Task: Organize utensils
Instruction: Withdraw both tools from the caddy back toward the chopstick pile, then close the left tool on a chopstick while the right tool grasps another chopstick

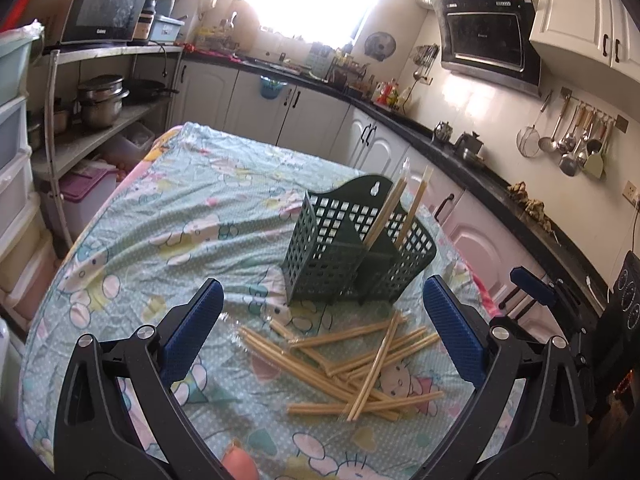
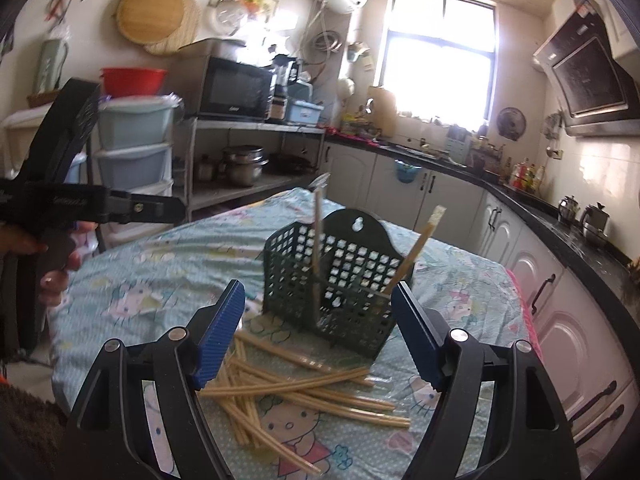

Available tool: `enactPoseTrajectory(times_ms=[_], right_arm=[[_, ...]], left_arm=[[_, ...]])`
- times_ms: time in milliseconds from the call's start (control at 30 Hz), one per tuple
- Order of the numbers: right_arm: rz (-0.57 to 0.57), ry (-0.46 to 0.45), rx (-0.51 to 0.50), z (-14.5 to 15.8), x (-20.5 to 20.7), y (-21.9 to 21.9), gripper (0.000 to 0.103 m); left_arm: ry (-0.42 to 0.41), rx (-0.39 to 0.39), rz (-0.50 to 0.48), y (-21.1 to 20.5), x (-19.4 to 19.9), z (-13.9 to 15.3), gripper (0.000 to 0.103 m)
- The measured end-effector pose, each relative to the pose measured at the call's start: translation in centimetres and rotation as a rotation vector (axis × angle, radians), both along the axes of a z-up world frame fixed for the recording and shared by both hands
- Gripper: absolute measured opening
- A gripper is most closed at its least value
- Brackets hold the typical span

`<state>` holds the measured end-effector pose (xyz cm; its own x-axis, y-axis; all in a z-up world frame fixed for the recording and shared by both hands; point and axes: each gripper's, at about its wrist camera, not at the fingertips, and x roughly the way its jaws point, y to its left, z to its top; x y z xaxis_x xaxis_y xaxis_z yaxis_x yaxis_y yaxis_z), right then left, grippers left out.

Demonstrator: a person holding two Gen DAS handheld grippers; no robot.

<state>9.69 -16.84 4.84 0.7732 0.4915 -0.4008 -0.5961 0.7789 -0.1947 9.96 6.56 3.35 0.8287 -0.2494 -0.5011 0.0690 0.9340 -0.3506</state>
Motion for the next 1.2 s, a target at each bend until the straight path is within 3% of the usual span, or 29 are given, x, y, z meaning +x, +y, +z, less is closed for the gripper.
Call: enactPoseTrajectory(times_ms=[267,467,767,1000,1200], right_arm=[[0.070,0.035,-0.095,-2.9,-1.1,1.5,0.073],[0.132,0.052,-0.204,-5.7,-1.9,2.7,0.073],[0.192,0.046,-0.344,-9.3,-2.9,4.7,0.072],[0.210,0.033,-0.406,-10.8,-3.0,5.6,0.072],[0.230,0.003,-0.468,-11.8,-2.9,6.9,0.071]], left_arm=[[0.108,-0.021,-0.014,0.4,0.1,-2.9,0.091],[0.216,-0.069,-0.043,1.2,0.3,-5.6,0.065],[0.338,-0.083,-0.111,0.7,0.6,-9.0,0.046],[0.407,-0.103,-0.151,0.2,1.5,-11.2,0.039],[0.440,-0.123,-0.165,0.1,2.0,-12.6,0.038]])
